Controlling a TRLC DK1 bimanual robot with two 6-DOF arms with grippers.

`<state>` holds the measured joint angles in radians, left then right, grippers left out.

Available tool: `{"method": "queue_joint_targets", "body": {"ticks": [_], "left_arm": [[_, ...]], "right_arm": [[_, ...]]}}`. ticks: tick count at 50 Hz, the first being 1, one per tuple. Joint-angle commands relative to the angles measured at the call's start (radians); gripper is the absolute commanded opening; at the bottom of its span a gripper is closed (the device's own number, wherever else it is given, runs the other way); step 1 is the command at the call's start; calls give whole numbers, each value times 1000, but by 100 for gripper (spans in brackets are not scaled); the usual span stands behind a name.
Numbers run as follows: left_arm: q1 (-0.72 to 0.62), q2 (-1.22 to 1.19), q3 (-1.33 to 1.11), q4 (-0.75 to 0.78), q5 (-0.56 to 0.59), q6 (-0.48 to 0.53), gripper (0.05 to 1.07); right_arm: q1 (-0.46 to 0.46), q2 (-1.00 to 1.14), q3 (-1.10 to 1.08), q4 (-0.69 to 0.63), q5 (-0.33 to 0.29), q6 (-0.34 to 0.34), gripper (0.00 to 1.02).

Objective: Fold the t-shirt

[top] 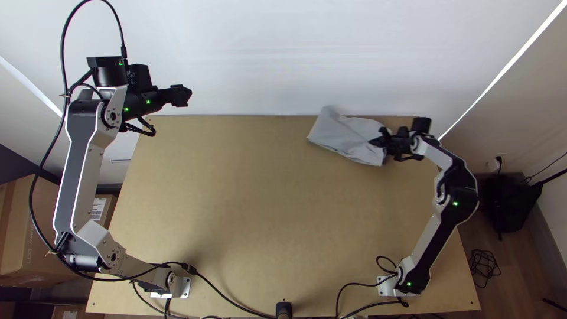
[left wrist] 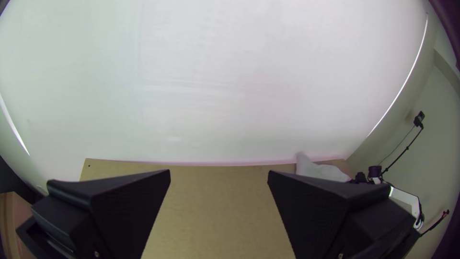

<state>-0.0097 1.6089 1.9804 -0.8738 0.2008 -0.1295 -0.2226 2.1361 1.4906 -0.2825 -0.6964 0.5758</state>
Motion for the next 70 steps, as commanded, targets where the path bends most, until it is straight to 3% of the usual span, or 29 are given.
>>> {"method": "queue_joint_targets", "body": {"ticks": [1,10,12,13,15,16,19,22,26,30,36,46,56,66,70], "left_arm": [[7,-32,-9,4,19,19,103],[7,-41,-14,6,38,18,103],[8,-50,-20,6,40,19,103],[8,-53,-23,6,40,19,103],[8,-61,-25,6,42,19,103],[8,-66,-25,6,42,18,103],[11,-83,-26,10,40,16,103],[20,-106,-31,22,40,16,103],[24,-144,-51,53,40,11,103],[30,-193,-84,87,40,11,103],[37,-280,-157,130,40,10,103],[39,-500,-393,317,20,-18,103],[39,-814,-753,668,-28,-36,103],[37,-1040,-956,809,-66,-33,103],[37,-1116,-1046,908,-110,-32,103]], "right_arm": [[-86,-91,-59,20,17,53,2],[-190,-200,-194,59,107,30,4],[-204,-235,-230,59,127,9,24],[-210,-257,-248,59,130,-2,40],[-221,-314,-286,59,150,-21,81],[-224,-341,-303,59,164,-30,91],[-230,-438,-345,60,219,-76,98],[-239,-538,-366,69,298,-117,99],[-274,-640,-363,83,322,-137,99],[-291,-739,-354,85,360,-200,99],[-319,-874,-316,72,370,-269,99],[-336,-1105,-274,118,370,-277,99],[-314,-1354,-331,387,370,-254,99],[-274,-1532,-463,710,373,-261,98],[-264,-1573,-484,749,374,-261,98]]}}
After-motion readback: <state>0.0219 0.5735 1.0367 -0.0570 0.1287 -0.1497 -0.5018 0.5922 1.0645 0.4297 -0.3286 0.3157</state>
